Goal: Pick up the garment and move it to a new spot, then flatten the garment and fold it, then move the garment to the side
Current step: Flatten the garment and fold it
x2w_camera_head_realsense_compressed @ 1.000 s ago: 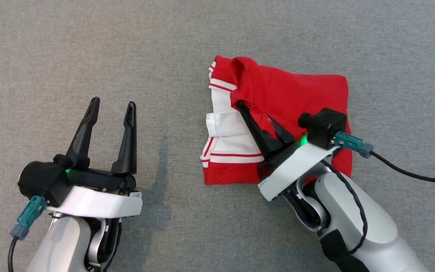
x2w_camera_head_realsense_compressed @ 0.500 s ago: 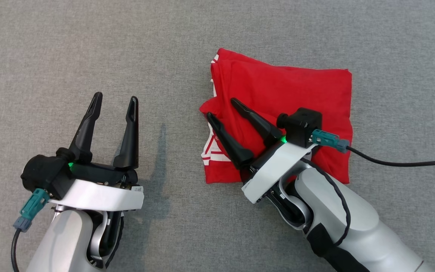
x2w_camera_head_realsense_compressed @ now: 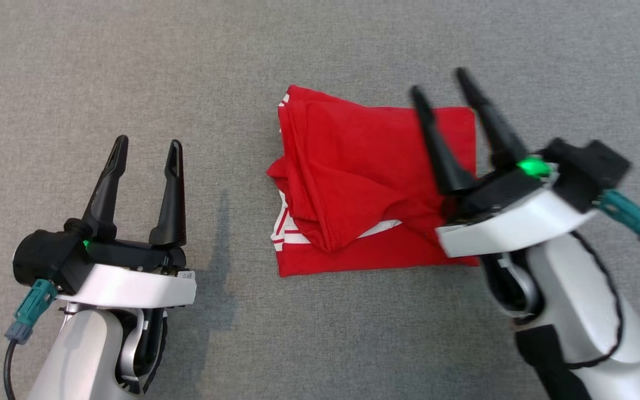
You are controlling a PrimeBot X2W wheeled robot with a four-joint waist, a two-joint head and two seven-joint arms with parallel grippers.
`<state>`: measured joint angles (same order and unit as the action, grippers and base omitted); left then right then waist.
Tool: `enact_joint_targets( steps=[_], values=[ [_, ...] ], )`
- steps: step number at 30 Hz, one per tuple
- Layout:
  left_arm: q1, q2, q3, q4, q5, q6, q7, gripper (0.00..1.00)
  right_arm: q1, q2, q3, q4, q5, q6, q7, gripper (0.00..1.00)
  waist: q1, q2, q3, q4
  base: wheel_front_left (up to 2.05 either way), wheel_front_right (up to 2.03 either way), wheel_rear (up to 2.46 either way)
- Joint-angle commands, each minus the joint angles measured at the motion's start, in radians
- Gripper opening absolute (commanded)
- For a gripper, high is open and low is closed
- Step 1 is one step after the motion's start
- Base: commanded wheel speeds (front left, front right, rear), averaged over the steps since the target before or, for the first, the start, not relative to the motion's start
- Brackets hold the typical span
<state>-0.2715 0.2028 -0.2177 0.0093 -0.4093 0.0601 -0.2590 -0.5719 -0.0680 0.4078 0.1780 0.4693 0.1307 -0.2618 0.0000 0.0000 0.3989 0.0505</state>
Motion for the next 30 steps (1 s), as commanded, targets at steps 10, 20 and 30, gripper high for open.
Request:
enact_joint_targets(
  steps=[10,20,30],
  values=[
    [0.036,0.025,0.022,-0.007,0.016,0.041,0.009,1.00,0.206,-0.086,-0.343,-0.096,-0.169,0.000,0.028,1.00,0.0000,0.0000,-0.042,-0.031,0.00,0.00,0.00],
    [0.070,0.042,0.024,-0.024,0.011,0.058,0.029,1.00,0.353,-0.099,-0.462,-0.165,-0.220,0.000,0.091,1.00,0.0000,0.0000,-0.067,-0.044,0.00,0.00,0.00],
    [0.078,0.044,0.012,-0.039,0.009,0.065,0.041,1.00,0.364,-0.090,-0.457,-0.189,-0.207,0.000,0.102,0.51,0.0000,0.0000,-0.073,-0.039,0.00,0.00,0.00]
  ],
)
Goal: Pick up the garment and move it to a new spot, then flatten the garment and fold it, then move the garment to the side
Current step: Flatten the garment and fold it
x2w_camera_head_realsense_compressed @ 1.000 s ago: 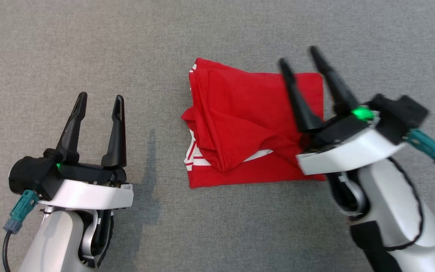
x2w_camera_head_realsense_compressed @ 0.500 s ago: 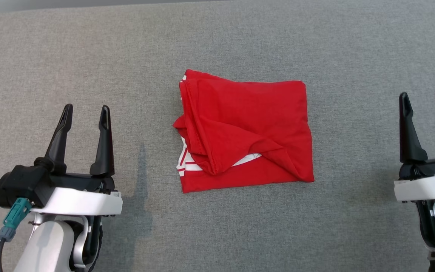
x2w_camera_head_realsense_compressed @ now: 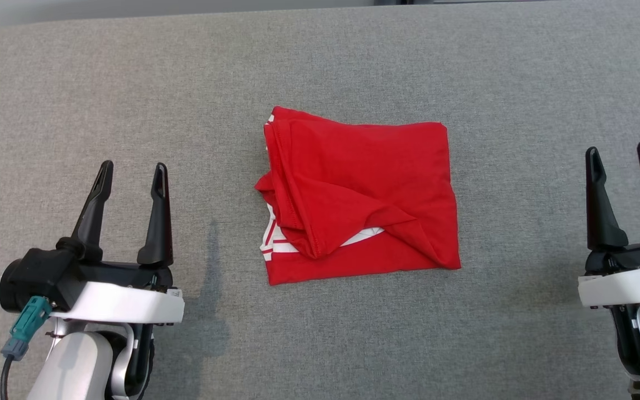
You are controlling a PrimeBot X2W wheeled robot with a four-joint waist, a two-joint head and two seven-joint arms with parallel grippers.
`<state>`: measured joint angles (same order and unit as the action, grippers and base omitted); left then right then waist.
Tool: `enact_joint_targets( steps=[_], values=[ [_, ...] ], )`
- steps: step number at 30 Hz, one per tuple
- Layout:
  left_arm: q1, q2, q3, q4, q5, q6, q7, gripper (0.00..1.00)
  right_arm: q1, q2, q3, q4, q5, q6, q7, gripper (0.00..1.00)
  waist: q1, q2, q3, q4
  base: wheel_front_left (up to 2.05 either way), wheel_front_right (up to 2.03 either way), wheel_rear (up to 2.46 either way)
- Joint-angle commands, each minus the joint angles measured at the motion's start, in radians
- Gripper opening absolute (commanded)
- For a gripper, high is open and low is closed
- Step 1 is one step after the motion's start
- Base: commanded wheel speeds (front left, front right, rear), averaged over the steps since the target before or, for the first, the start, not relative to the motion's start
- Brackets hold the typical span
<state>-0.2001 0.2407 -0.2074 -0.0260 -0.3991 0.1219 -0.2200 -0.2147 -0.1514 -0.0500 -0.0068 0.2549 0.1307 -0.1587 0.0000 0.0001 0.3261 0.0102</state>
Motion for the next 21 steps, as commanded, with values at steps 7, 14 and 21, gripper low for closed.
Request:
enact_joint_targets(
  steps=[7,14,21],
  values=[
    [-0.008,0.000,-0.012,-0.018,-0.001,0.006,0.003,1.00,-0.048,-0.063,0.083,0.040,0.031,0.000,0.017,0.00,0.0000,-0.0001,0.016,0.023,0.00,0.00,0.00],
    [-0.030,-0.012,-0.022,-0.019,-0.006,-0.004,-0.004,1.00,-0.170,-0.137,0.283,0.167,0.099,0.000,-0.006,0.00,0.0000,-0.0001,0.049,0.055,0.00,0.00,0.00],
    [-0.058,-0.035,-0.039,0.003,-0.010,-0.015,-0.019,1.00,-0.339,-0.167,0.593,0.367,0.223,0.000,-0.063,0.00,0.0000,-0.0001,0.086,0.100,0.00,0.00,0.00]
  ],
)
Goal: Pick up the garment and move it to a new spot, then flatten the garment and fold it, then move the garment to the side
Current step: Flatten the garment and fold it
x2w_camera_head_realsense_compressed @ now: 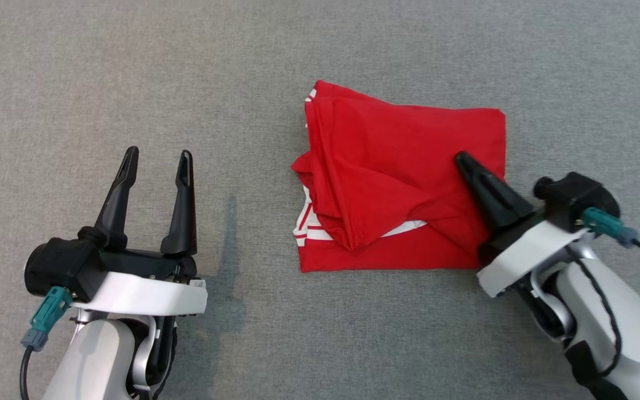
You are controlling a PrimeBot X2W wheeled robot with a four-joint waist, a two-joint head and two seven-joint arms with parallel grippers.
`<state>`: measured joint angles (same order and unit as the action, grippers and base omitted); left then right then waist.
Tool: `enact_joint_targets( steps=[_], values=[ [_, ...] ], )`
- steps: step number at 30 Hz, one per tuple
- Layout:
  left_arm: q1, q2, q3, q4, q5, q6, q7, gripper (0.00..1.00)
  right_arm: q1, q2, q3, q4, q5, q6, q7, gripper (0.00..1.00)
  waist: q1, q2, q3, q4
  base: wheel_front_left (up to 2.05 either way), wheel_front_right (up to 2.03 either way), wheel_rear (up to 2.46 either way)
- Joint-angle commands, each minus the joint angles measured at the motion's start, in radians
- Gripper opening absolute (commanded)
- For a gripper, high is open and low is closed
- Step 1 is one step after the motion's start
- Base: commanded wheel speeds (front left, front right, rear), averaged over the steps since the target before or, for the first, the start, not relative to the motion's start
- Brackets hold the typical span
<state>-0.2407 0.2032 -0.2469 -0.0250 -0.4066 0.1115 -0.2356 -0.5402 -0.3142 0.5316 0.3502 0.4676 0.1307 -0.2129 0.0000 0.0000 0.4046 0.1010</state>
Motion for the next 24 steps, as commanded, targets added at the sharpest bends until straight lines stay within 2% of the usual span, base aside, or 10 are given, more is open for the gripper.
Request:
enact_joint_targets(
  steps=[1,8,13,24],
  values=[
    [-0.020,-0.001,0.001,0.005,-0.003,-0.007,-0.005,1.00,-0.028,-0.004,0.046,0.027,0.025,0.000,-0.015,0.00,0.0000,0.0000,0.010,0.013,0.00,0.00,0.00],
    [-0.031,-0.011,-0.002,0.022,-0.005,-0.013,-0.014,1.00,-0.104,0.004,0.251,0.110,0.126,0.000,-0.037,0.00,0.0000,0.0000,0.019,0.023,0.00,0.00,0.00],
    [-0.034,-0.011,0.003,0.029,-0.005,-0.015,-0.020,1.00,-0.147,0.009,0.341,0.113,0.173,0.000,-0.047,0.00,0.0000,0.0000,0.019,0.017,0.00,0.00,0.00],
    [-0.028,-0.014,0.001,0.041,-0.005,-0.022,-0.023,1.00,-0.191,0.049,0.497,0.130,0.153,0.000,-0.052,0.00,0.0000,0.0000,0.004,0.001,0.00,0.00,0.00]
  ],
)
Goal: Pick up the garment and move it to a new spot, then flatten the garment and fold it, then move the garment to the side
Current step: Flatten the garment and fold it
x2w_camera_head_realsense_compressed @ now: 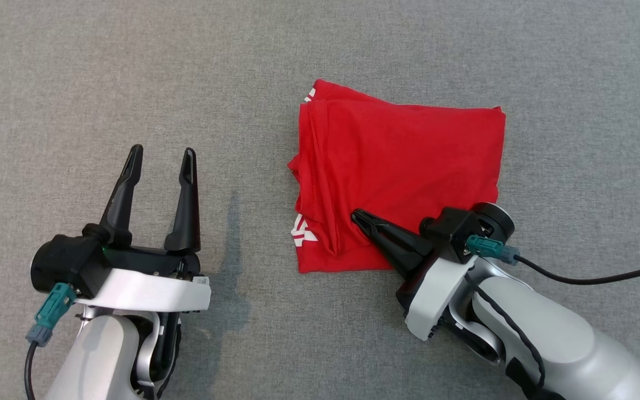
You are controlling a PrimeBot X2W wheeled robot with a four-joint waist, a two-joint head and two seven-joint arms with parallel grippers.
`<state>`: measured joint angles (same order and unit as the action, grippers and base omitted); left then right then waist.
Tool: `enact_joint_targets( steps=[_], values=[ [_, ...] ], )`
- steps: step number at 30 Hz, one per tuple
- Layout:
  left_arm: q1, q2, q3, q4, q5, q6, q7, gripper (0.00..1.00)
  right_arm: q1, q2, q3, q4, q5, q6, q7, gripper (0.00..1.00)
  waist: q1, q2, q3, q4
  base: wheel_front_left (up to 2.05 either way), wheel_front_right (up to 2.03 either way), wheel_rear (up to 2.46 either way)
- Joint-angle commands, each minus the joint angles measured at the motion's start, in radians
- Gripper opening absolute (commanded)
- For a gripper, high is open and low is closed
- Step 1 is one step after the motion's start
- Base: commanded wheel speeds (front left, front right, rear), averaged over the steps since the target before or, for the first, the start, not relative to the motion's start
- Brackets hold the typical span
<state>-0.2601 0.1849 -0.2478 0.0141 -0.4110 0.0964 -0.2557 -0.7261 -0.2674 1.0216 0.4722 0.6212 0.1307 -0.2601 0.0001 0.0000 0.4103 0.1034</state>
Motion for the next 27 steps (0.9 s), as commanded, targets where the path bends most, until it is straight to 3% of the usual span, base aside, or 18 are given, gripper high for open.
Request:
enact_joint_targets(
  steps=[1,6,18,19,20,21,27],
  values=[
    [-0.008,0.004,0.002,0.002,-0.001,-0.006,-0.003,1.00,-0.005,0.006,0.010,0.013,0.001,0.000,-0.005,0.00,-0.0001,0.0000,-0.003,-0.002,0.00,0.00,0.00],
    [0.002,0.009,0.005,0.005,-0.002,-0.005,-0.004,1.00,0.007,0.010,-0.065,0.010,0.004,0.000,-0.007,0.00,-0.0001,0.0000,-0.015,-0.008,0.00,0.00,0.00],
    [0.042,0.036,0.020,-0.023,0.004,0.020,0.005,1.00,0.232,0.039,-0.627,-0.139,-0.136,0.000,-0.007,0.01,-0.0001,0.0000,-0.081,-0.054,0.00,0.00,0.00],
    [0.047,0.039,0.021,-0.027,0.005,0.021,0.006,1.00,0.252,0.043,-0.670,-0.152,-0.153,0.000,-0.007,0.31,-0.0001,0.0000,-0.085,-0.058,0.00,0.00,0.00],
    [0.051,0.041,0.022,-0.031,0.005,0.023,0.009,1.00,0.270,0.049,-0.716,-0.166,-0.171,0.000,-0.006,0.69,-0.0001,0.0000,-0.091,-0.063,0.00,0.00,0.00],
    [0.055,0.044,0.023,-0.036,0.005,0.027,0.013,1.00,0.289,0.056,-0.753,-0.180,-0.190,0.000,-0.005,1.00,-0.0001,0.0000,-0.097,-0.068,0.00,0.00,0.00],
    [0.089,0.060,0.031,-0.052,-0.001,0.038,0.027,1.00,0.395,0.100,-0.926,-0.272,-0.289,0.000,0.031,1.00,-0.0001,0.0000,-0.142,-0.091,0.00,0.00,0.00]
  ],
)
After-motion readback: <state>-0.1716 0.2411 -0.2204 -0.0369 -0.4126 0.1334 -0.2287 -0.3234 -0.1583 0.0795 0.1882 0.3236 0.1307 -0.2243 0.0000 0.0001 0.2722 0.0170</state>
